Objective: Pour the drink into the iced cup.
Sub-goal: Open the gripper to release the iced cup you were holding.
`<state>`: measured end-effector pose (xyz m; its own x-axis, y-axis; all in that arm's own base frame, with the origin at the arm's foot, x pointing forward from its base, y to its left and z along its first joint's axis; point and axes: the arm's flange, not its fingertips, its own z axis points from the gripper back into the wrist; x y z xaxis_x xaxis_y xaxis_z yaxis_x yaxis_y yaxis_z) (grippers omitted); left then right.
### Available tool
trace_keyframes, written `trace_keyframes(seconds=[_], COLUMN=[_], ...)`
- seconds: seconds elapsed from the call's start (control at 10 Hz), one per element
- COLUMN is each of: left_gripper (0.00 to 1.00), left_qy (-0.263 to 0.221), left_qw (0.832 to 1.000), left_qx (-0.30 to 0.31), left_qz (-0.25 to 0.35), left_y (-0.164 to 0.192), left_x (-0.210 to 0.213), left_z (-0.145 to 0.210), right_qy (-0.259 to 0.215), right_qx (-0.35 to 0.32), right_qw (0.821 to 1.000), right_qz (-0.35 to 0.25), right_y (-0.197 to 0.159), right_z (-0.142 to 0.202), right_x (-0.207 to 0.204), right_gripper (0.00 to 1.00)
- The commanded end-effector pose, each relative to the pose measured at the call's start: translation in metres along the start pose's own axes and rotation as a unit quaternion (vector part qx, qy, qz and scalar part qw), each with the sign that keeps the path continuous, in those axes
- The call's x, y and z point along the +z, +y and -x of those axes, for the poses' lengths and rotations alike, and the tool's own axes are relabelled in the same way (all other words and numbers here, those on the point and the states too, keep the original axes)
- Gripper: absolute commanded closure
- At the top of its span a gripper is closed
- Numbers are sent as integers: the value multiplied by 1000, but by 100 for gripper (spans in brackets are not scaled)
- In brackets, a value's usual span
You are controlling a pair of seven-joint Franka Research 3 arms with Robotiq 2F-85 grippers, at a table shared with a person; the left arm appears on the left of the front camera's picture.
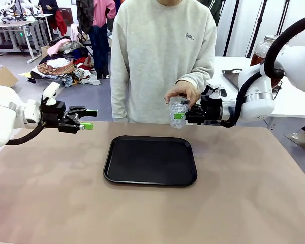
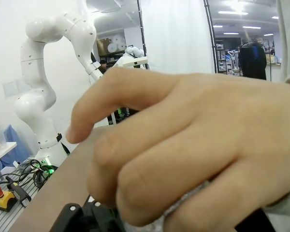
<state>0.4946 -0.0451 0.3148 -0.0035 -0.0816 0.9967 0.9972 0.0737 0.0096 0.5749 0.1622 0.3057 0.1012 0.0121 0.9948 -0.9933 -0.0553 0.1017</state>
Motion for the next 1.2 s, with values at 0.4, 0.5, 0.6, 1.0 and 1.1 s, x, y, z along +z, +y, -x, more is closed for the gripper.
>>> trace_keyframes(seconds=[0.4,0.5,0.6,1.0,1.1], left_gripper=[0,0,0,0,0], left_qy=[-1,-1,-1,-1,-1], left_qw=[1000,1000,1000,1000,1000], left_qx=[-1,-1,-1,-1,-1], left_qz=[0,0,0,0,0], left_y=[0,0,0,0,0], left_x=[0,0,0,0,0], left_z=[-1,-1,-1,-1,-1], right_qy=[-13,-13,-13,-15,-17], right_qx=[1,1,1,-12,-20], right_qw=[1000,1000,1000,1000,999], right_qz=[-4,-5,-5,-15,-21], right_y=[-6,-5,-5,-6,-5], right_z=[-7,-7,-7,-7,-7], right_x=[-2,-2,-2,-1,2], right_gripper=[20,20,20,3,0])
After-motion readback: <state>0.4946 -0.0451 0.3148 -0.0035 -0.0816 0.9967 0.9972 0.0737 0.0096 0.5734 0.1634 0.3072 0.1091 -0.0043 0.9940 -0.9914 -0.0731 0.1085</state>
